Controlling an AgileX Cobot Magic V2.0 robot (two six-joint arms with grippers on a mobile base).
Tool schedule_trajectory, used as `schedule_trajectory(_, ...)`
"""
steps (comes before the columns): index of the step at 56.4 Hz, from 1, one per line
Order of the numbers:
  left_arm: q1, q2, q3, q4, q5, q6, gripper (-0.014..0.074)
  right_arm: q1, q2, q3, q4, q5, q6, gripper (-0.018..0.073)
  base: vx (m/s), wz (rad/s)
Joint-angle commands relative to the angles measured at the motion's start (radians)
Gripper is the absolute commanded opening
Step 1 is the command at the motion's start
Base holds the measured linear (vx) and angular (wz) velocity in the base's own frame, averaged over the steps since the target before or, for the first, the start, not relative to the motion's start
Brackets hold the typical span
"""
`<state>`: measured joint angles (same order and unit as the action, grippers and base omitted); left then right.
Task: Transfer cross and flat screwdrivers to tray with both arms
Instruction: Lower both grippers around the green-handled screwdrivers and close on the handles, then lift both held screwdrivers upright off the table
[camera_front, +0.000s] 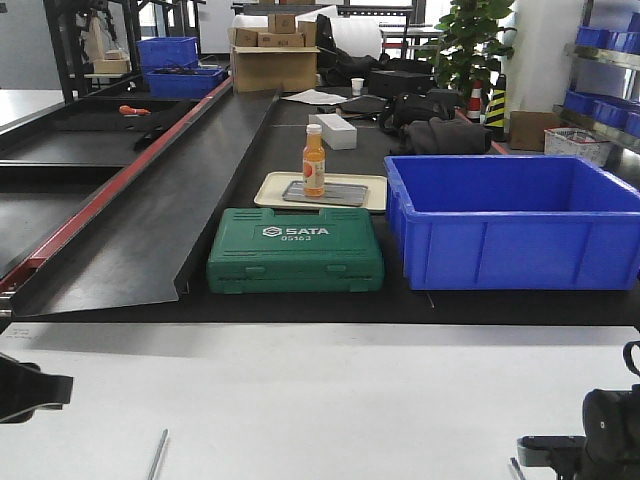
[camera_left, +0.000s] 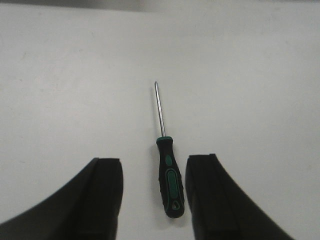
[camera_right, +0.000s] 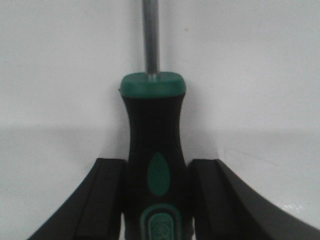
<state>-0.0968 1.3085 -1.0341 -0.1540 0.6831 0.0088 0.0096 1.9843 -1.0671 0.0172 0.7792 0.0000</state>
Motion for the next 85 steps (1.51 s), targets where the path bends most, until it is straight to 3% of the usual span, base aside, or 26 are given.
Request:
schedule_trajectory(1,-0.004,0.085,-0.102,-0.01,0.01,-0.034,0.043,-0.001,0.003,0.0,0.05,-0.049,-0.011,-0.0011,0.0,0.0)
schedule_trajectory(15,-0.027,0.318,-0.19,-0.078,0.067,-0.05,0.0421,-0.001,0.003,0.0,0.049,-0.082,-0.011,-0.0011,0.0,0.0)
schedule_trajectory(34,-0.125,0.466,-0.19,-0.056,0.018,-0.049,0.0405,-0.001,0.003,0.0,0.049,-0.1,-0.014,-0.0011,0.0,0.0)
schedule_trajectory(57,-0.128,0.551,-0.189,-0.048,-0.046,-0.059,0.0406,-0.001,0.003,0.0,0.05,-0.108,-0.01,-0.0011,0.0,0.0)
schedule_trajectory(85,-0.128,0.644,-0.185,-0.027,-0.001,-0.085,0.0406,-0.001,0.004,0.0,0.054,-0.127,-0.007,-0.0011,0.0,0.0)
